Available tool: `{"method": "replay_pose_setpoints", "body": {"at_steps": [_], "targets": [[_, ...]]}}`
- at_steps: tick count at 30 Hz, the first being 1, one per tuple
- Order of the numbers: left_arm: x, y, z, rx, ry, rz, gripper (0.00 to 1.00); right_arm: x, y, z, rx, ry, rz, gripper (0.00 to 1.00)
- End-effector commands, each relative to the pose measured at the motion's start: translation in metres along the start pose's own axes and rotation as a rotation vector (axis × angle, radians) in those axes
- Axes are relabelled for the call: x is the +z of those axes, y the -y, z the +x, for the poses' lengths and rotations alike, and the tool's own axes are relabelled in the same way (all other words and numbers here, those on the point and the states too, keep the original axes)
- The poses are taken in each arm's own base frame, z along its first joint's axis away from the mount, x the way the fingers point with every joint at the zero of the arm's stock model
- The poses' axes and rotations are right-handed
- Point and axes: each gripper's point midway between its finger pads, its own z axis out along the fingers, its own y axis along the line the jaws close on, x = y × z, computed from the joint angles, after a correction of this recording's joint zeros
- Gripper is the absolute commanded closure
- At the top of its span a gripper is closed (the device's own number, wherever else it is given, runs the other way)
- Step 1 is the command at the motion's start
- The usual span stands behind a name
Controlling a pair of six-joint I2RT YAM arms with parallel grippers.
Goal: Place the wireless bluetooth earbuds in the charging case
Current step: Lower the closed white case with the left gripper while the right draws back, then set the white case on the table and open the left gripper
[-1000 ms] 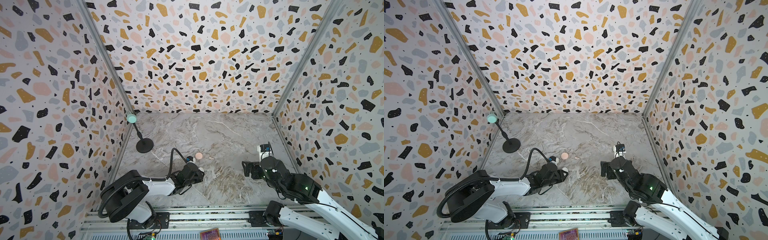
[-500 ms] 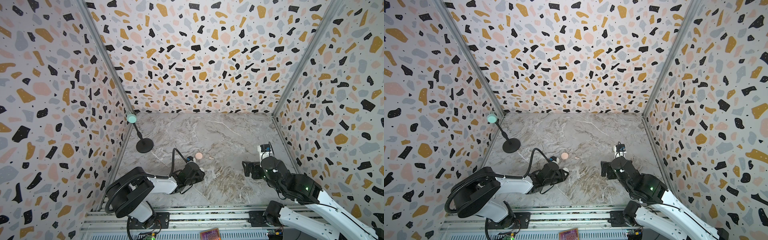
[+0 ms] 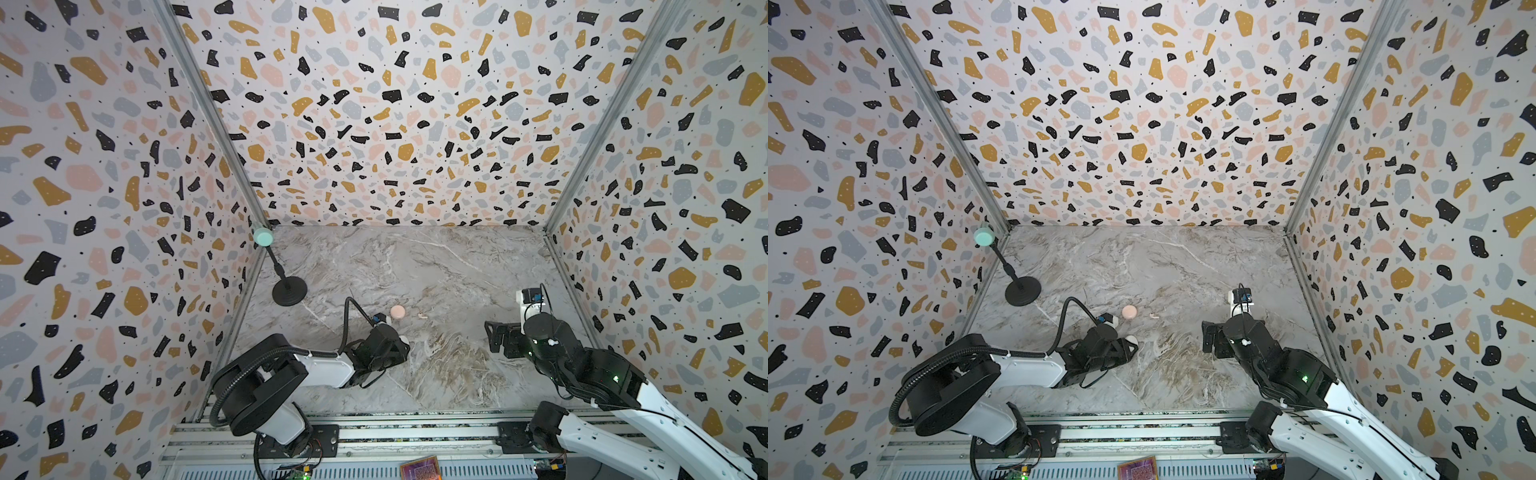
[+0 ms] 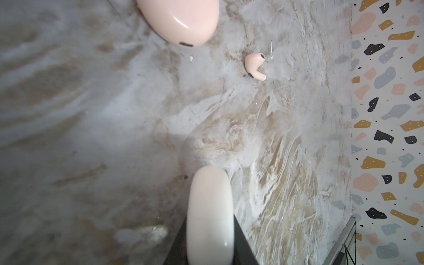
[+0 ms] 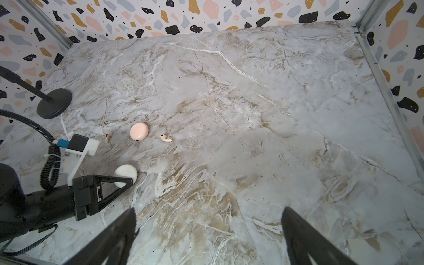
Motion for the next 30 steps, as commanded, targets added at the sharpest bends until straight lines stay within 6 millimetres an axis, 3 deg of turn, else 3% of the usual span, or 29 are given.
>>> {"method": "replay_pose_setpoints", "body": {"at_steps": [1,30], "targets": [[-0.0024,0.0058,-0.0024,-0.01,-0.001,0.02,0.8,-0.0005,0.0014,-0.0011,0.003,0.007,0.001,0.01],[-0.0049,-0.0032,0.0016,-0.019,-0.016,-0.02,0.7,-0.0007,0.003,-0.002,0.008,0.01,0.003,0.01]]}}
